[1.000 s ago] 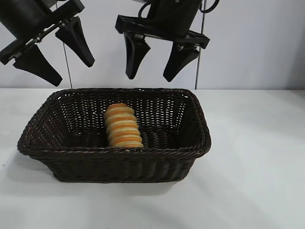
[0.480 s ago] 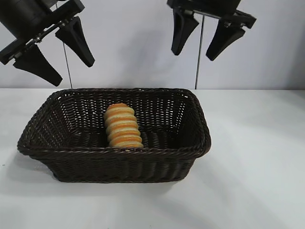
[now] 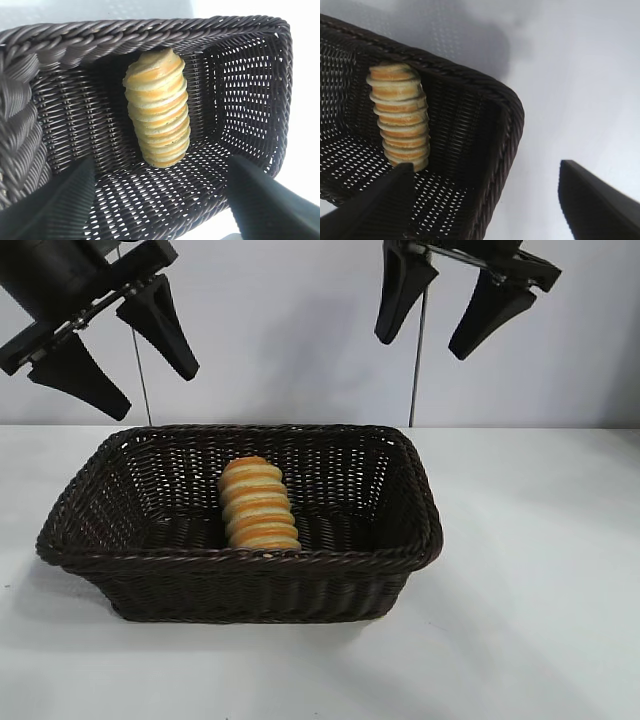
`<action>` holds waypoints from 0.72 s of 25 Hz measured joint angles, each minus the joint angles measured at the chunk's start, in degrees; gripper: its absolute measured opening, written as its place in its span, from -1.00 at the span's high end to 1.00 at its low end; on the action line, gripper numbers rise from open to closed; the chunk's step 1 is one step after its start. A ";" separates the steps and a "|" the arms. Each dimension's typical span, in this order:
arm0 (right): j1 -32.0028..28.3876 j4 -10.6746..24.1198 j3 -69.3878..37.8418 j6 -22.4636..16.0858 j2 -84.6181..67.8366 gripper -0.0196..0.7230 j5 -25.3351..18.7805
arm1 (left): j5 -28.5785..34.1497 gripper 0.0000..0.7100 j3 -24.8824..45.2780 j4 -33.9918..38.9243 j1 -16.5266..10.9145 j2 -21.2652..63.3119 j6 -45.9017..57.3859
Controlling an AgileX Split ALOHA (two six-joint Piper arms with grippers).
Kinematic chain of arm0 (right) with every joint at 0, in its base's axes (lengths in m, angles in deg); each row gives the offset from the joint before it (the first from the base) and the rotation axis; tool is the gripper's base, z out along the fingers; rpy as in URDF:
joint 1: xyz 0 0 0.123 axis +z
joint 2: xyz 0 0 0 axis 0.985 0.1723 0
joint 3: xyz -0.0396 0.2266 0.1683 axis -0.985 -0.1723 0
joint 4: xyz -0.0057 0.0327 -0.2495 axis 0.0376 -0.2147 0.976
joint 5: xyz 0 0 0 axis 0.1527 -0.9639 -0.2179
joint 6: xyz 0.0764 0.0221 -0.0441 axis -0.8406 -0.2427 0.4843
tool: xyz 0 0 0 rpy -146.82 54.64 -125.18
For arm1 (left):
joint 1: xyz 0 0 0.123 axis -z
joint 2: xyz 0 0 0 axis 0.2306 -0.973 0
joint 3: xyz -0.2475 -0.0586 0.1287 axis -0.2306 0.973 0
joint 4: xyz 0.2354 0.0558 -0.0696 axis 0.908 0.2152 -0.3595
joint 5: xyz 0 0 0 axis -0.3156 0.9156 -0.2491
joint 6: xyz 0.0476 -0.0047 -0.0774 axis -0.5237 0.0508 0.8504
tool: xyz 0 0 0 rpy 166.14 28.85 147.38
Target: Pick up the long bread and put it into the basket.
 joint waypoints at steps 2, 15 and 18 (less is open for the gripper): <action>0.00 0.00 -0.05 0.00 0.00 -0.59 0.00 | 0.00 -0.50 0.00 0.00 0.00 0.00 0.00; 0.00 -0.47 -0.05 0.00 0.00 -0.59 0.00 | -0.05 -0.50 0.00 0.00 0.00 0.00 0.00; 0.00 -0.47 -0.05 0.00 0.00 -0.59 0.00 | -0.05 -0.50 0.00 -0.13 0.00 0.00 0.00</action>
